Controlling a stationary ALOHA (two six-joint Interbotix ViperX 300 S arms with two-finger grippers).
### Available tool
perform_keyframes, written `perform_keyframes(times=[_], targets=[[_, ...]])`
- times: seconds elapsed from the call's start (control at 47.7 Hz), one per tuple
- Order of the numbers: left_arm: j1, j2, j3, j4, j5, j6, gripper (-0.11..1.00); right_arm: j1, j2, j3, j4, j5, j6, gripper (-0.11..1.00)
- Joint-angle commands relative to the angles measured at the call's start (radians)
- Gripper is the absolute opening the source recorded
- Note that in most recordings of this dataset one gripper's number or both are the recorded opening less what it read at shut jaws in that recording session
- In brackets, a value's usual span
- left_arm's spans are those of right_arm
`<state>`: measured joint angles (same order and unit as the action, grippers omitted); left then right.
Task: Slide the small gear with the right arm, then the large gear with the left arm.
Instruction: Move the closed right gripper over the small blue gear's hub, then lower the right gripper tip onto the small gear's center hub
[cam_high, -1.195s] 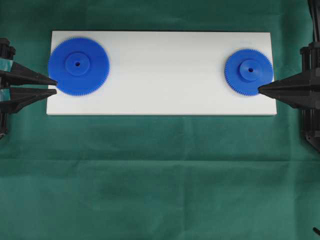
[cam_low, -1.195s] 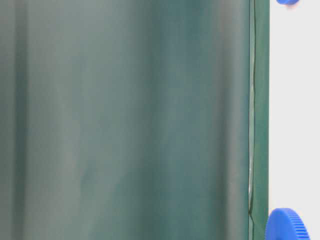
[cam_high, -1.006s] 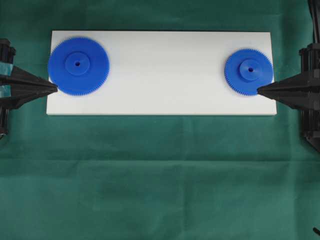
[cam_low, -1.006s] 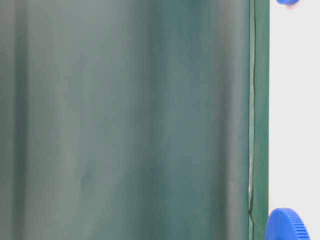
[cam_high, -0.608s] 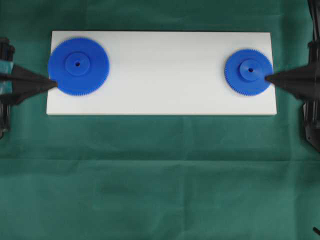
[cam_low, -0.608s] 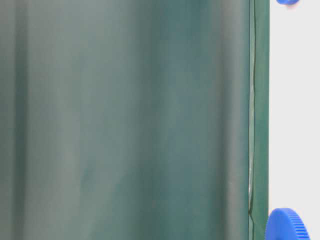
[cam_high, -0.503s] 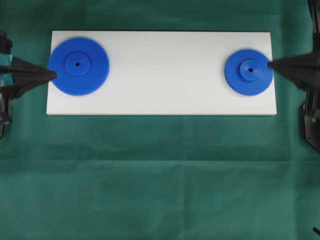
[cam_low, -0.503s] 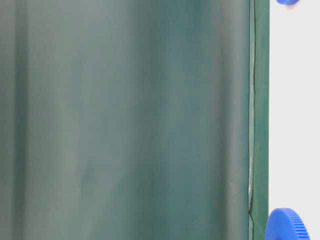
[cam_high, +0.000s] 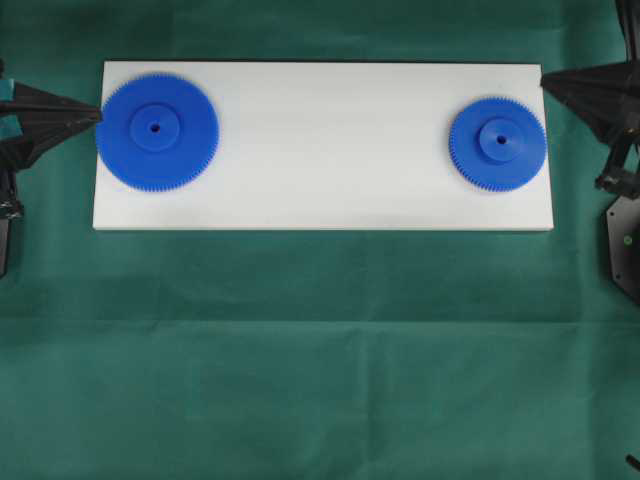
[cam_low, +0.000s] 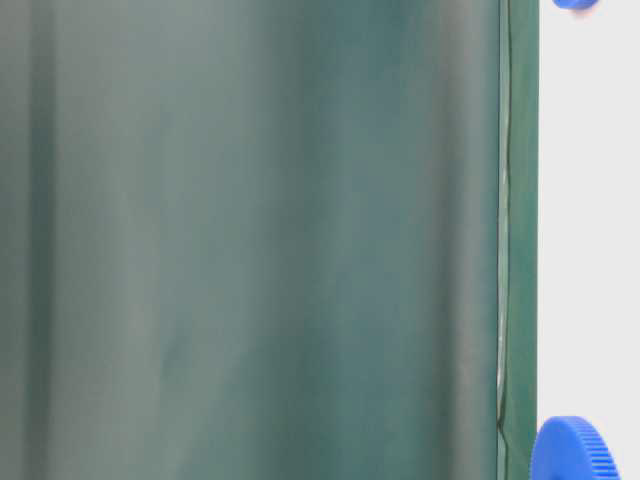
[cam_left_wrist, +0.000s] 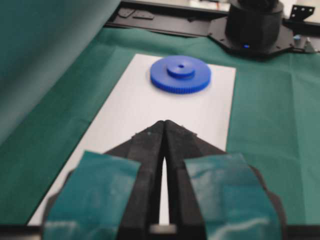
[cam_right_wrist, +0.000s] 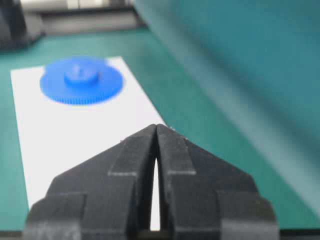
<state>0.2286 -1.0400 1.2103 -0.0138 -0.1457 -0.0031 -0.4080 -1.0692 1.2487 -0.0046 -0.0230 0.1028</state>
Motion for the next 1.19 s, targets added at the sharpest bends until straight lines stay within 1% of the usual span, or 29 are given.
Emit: perform_keyframes(times=[0.0, 0.189, 0.356, 0.587, 0.734, 0.922, 1.174], targets=[[0.015, 0.018, -0.014, -0.002, 0.011, 0.0, 0.0, -0.003, 0.028, -0.029, -0.002, 0.064, 0.011, 0.5], [0.046, 0.034, -0.014, -0.003, 0.049, -0.003, 0.0, -0.011, 0.071, -0.037, -0.002, 0.193, 0.071, 0.5], [0.06, 0.041, -0.014, -0.003, 0.052, -0.003, 0.0, -0.012, 0.098, -0.037, -0.002, 0.238, 0.089, 0.5], [0.06, 0.044, -0.012, -0.003, 0.063, -0.009, 0.0, -0.012, 0.149, -0.035, -0.003, 0.241, 0.095, 0.5], [0.06, 0.046, -0.012, -0.005, 0.061, -0.011, 0.0, -0.018, 0.204, -0.029, -0.002, 0.236, 0.097, 0.5], [0.06, 0.051, -0.012, -0.003, 0.063, -0.012, 0.0, -0.037, 0.291, -0.021, -0.002, 0.232, 0.124, 0.5], [0.061, 0.057, -0.012, -0.003, 0.061, -0.012, 0.0, -0.057, 0.385, 0.011, -0.003, 0.16, 0.141, 0.5]])
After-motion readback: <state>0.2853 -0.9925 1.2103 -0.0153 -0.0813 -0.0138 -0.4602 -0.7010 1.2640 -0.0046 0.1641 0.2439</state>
